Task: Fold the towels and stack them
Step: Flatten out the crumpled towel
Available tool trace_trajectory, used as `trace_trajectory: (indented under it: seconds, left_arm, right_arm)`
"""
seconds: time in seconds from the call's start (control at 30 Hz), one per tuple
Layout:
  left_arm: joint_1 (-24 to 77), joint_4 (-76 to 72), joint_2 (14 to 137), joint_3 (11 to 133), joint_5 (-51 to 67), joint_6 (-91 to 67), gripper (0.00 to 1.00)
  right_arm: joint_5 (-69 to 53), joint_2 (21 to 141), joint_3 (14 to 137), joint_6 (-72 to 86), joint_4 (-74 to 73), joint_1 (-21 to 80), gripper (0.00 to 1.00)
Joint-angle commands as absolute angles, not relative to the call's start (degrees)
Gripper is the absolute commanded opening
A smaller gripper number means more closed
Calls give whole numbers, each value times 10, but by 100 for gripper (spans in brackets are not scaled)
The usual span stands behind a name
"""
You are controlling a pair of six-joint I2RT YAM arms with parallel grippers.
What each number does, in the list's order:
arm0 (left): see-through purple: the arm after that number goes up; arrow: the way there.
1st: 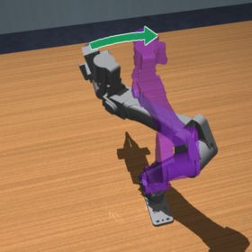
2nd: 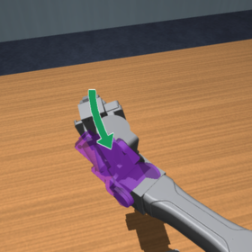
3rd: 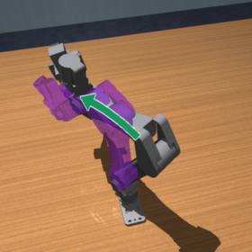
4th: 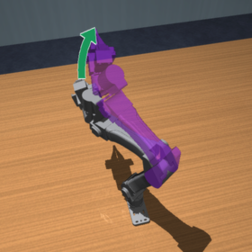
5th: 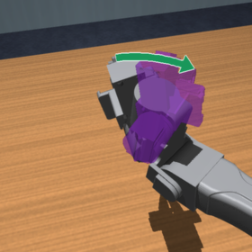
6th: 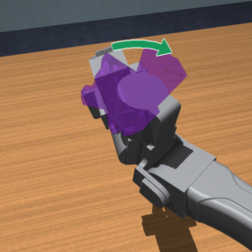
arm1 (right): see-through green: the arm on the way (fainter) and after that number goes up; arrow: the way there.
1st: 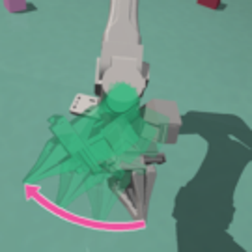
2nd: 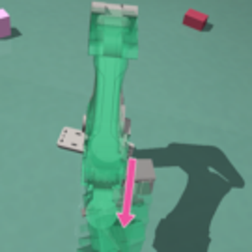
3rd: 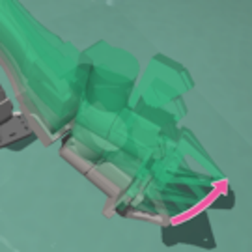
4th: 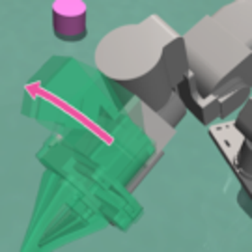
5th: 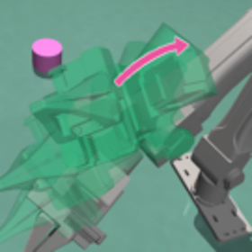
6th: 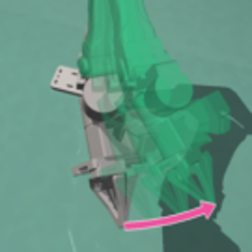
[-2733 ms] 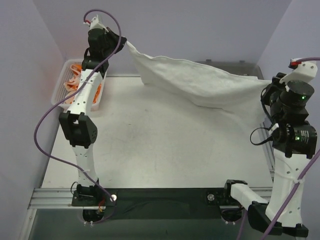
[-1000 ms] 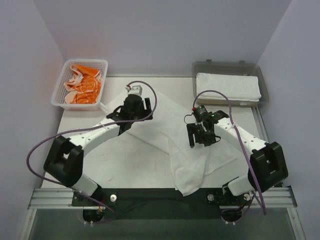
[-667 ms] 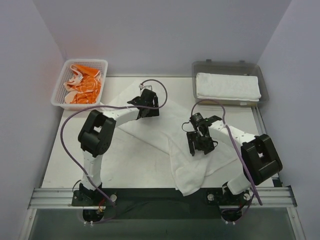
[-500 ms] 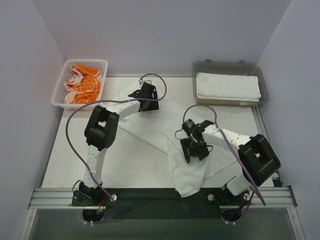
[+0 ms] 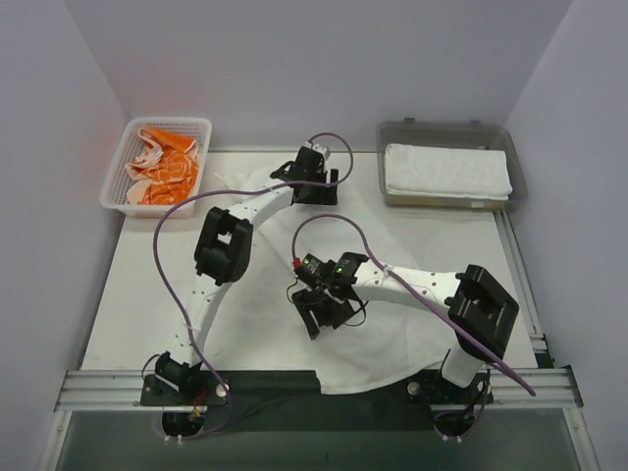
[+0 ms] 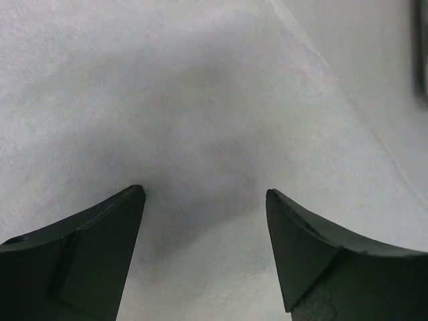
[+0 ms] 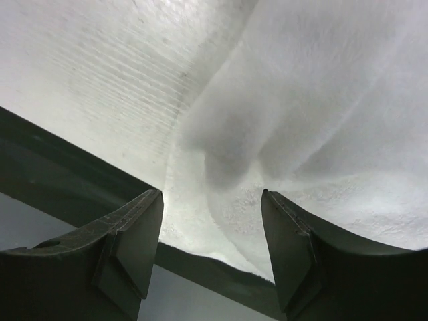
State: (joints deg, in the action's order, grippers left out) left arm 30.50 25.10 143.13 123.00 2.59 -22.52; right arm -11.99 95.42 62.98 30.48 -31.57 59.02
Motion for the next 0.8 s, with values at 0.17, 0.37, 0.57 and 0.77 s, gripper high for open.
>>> trace_trajectory:
  seconds: [0.17,0.37,0.57,0.77]
  left_arm:
    - [274,82,1154,990,46,-274,88]
    - [230,122,927,791,-45,-246,88]
    - [173,205,740,619,-141,-186,88]
    - [117,195,562,477,-191,-156,87]
  right_arm:
    - [-34,832,606,294,-336,539,60]
    - [-62,849,610,272,-338,547,53]
    - [-52,934,667,293,-337,588,49]
    - [-82,1007,692,290,-345,610,41]
